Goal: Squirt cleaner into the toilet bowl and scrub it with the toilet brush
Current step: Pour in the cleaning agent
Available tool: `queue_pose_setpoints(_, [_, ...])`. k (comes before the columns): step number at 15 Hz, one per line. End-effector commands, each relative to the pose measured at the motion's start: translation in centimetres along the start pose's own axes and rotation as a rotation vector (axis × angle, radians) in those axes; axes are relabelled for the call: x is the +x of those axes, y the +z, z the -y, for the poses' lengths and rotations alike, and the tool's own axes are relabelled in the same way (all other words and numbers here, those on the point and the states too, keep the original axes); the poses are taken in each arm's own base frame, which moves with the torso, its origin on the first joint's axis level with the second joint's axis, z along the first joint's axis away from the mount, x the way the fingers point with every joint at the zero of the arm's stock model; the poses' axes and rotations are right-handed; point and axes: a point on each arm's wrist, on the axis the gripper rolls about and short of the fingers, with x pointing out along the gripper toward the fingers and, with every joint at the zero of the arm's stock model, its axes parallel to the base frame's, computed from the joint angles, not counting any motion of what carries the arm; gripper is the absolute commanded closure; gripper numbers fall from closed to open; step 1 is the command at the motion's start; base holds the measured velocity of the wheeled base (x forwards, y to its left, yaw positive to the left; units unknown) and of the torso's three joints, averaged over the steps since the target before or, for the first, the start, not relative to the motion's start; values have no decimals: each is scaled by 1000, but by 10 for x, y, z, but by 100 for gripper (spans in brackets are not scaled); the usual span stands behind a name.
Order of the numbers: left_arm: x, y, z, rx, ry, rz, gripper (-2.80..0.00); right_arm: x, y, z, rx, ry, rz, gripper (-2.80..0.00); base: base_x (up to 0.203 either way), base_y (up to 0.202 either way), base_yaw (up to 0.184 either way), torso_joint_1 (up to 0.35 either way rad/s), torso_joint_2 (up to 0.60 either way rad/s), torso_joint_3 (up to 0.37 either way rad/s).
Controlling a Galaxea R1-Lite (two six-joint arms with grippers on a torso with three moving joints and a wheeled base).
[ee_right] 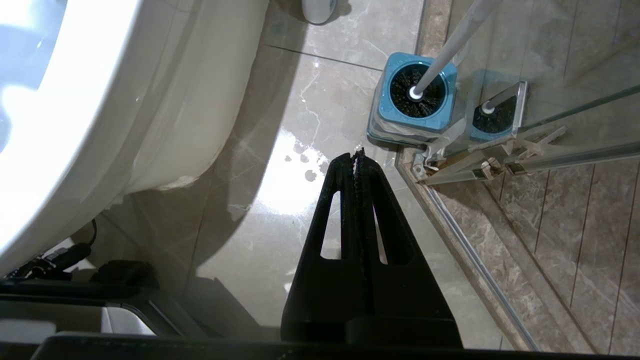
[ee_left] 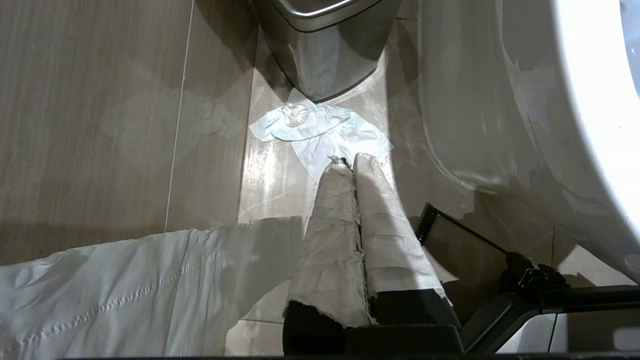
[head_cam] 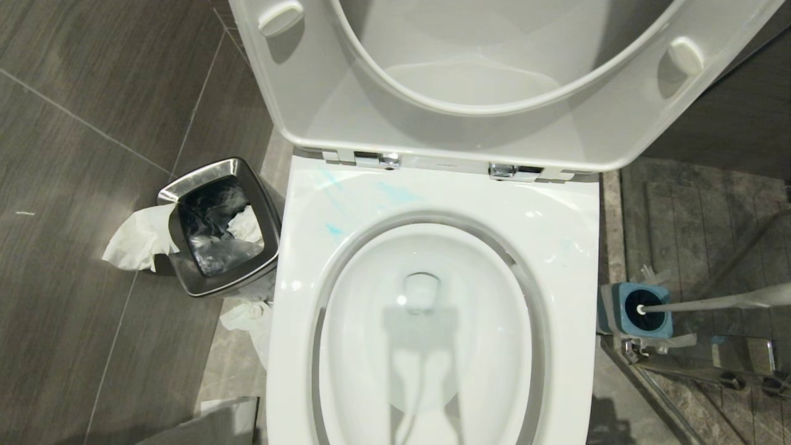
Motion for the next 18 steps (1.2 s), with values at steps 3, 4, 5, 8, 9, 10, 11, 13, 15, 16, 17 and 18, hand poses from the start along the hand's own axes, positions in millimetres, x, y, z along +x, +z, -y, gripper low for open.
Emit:
queue_pose_setpoints(3, [0,0,0,2,0,-2,0,0,0,0,0,-6,-1,0,0,0,0,3,3,-50])
queue_pose_setpoints(4, [0,0,0,0,0,-2,0,0,0,0,0,-7,-1,0,0,0,0,-1,-4,-160])
queue_pose_setpoints(5, [0,0,0,-1,0,-2,0,0,0,0,0,-7,0,0,0,0,0,2,5,-126])
queue_pose_setpoints(8, [0,0,0,-1,1,-2,0,0,1,0,5,-7,0,0,0,0,0,4,4,-36])
queue_pose_setpoints(9, [0,0,0,-4,1,-2,0,-1,1,0,5,-9,-4,0,0,0,0,0,0,0])
queue_pose_setpoints(10, [0,0,0,-4,1,-2,0,-1,2,0,5,-10,-6,0,0,0,0,0,0,0])
queue_pose_setpoints(11, [0,0,0,-4,1,-2,0,-2,2,0,5,-13,-27,0,0,0,0,0,0,0])
queue_pose_setpoints(13, [0,0,0,-6,1,-2,0,-5,5,0,3,-17,-83,0,0,0,0,0,0,0])
queue_pose_setpoints(15, [0,0,0,-6,1,-2,0,-3,18,1,5,-24,-155,0,0,0,0,0,0,0])
queue_pose_setpoints(16, [0,0,0,-6,1,-2,0,2,29,1,21,-31,-206,0,0,0,0,0,0,0])
queue_pose_setpoints(17, [0,0,0,-6,1,-2,0,10,42,1,40,-43,-253,0,0,0,0,0,0,0])
queue_pose_setpoints(18, [0,0,0,-6,1,-3,0,21,56,1,55,-66,-311,0,0,0,0,0,0,0])
